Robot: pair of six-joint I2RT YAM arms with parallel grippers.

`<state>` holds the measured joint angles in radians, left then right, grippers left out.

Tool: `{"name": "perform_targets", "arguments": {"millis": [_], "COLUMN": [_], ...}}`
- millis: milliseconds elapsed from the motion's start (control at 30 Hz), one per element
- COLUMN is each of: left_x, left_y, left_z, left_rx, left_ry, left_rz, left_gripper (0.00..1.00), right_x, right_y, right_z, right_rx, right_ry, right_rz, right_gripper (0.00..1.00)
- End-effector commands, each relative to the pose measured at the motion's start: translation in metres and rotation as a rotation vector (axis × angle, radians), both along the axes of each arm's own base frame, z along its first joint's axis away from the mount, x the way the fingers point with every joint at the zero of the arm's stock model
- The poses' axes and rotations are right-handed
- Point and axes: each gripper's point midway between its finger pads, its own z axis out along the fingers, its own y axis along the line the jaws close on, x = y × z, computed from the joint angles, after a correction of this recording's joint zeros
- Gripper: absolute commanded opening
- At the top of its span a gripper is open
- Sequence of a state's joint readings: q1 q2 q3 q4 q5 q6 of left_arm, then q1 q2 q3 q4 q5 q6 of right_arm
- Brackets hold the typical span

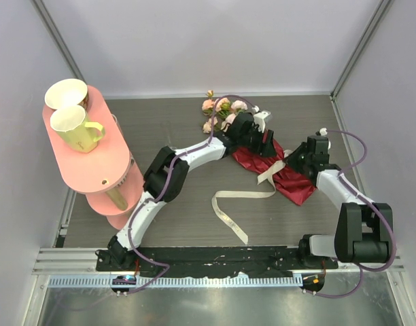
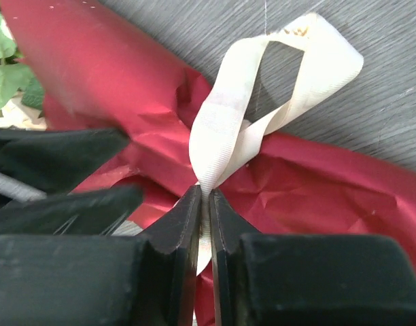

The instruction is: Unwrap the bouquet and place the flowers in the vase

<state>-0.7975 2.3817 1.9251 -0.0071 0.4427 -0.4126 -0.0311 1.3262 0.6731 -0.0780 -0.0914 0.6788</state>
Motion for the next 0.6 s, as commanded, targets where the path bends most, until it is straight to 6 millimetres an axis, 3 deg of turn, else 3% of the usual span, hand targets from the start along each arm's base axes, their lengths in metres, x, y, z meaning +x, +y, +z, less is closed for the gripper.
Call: {"name": "perform_targets", "arguments": {"millis": [0, 400, 500, 567], "left_x": [0.013, 0.014, 0.013, 0.012], "left_y": [-0.002, 0.008, 0.007, 0.007], "left_z": [-0.036, -0.034, -0.034, -0.035], "left_rx": [0.073, 0.101, 0.099, 0.097], "left_ry": [0.072, 0.053, 0.053, 0.057], "left_rz": [0.071, 0.089, 0.083, 0.081], "left_gripper": [0.62, 0.63, 0.62, 0.63], "right_x": [0.012, 0.025, 0.029, 0.034], "right_y": [-0.004, -0.017, -0.031, -0.039], "right_z": [0.048, 0.106, 0.133, 0.163], "right_rx": [-0.023, -0.085, -0.138, -0.161], "right_ry": [-0.124, -0.202, -0.251, -0.31], "right_rz": [-0.011, -0.049, -0.112, -0.15], "right_gripper": [0.16, 0.01, 0.01, 0.01]}}
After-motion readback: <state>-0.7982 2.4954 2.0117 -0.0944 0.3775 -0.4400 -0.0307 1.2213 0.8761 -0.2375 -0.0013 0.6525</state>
